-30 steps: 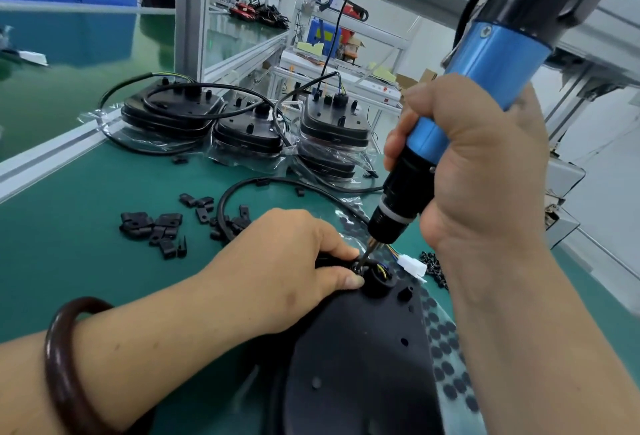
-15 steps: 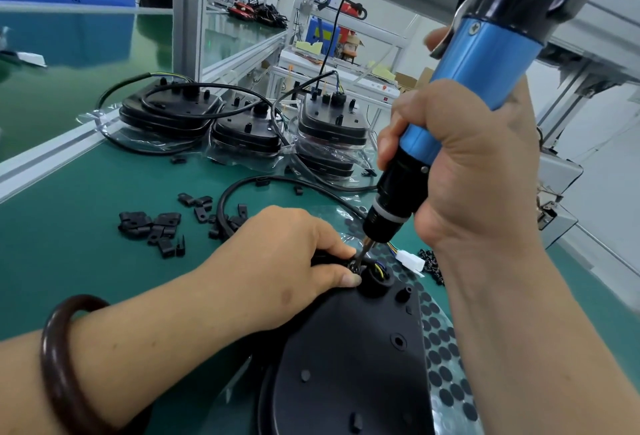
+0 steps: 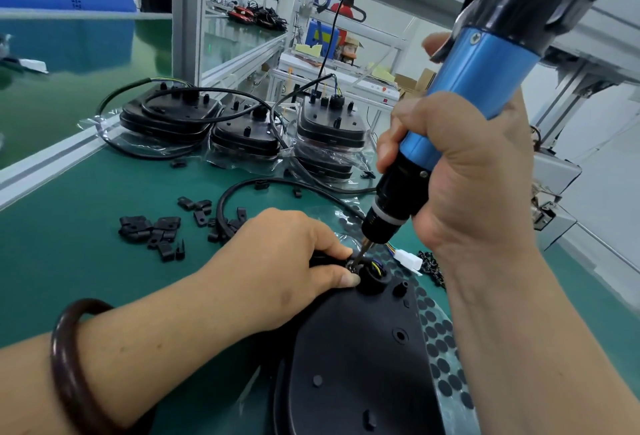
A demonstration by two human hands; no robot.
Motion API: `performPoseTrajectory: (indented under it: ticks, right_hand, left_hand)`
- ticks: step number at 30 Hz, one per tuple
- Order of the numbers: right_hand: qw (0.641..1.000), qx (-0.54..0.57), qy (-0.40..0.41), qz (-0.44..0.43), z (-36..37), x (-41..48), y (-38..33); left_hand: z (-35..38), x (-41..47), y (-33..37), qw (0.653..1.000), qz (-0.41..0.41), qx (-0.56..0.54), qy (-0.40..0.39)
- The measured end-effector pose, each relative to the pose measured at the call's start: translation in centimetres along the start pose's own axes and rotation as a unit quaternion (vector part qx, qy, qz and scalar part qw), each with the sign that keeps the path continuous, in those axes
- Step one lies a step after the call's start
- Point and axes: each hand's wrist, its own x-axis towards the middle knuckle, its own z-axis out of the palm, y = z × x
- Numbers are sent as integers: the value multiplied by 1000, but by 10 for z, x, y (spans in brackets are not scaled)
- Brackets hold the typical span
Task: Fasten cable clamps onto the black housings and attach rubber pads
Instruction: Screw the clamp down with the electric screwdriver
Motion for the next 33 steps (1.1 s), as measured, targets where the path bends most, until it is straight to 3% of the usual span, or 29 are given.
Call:
performPoseTrajectory:
  ticks: [11,15,20,24,28,33]
  right_hand:
    - [999,14,15,32,-14,3,-4]
    - [999,-28,26,33,-8,7,-2]
    - [995,41,-95,-10,-6,24,-29]
    - [999,-34,-19,-14,-22,49,-53]
    - [991,-84,35,100,-57,54,-60]
    - [954,-122,49,268,-105,43,-49]
  left_hand:
    - [-4,-1,7,999,10,43,-25]
    - [-3,1,7,999,0,40,-17]
    - [-3,3,6,999,-6,33,-8]
    - [-3,1,6,999,-1,46,-4]
    - [-6,1,8,997,23,73,-15]
    - [-11,6,8,995,42,67,-61]
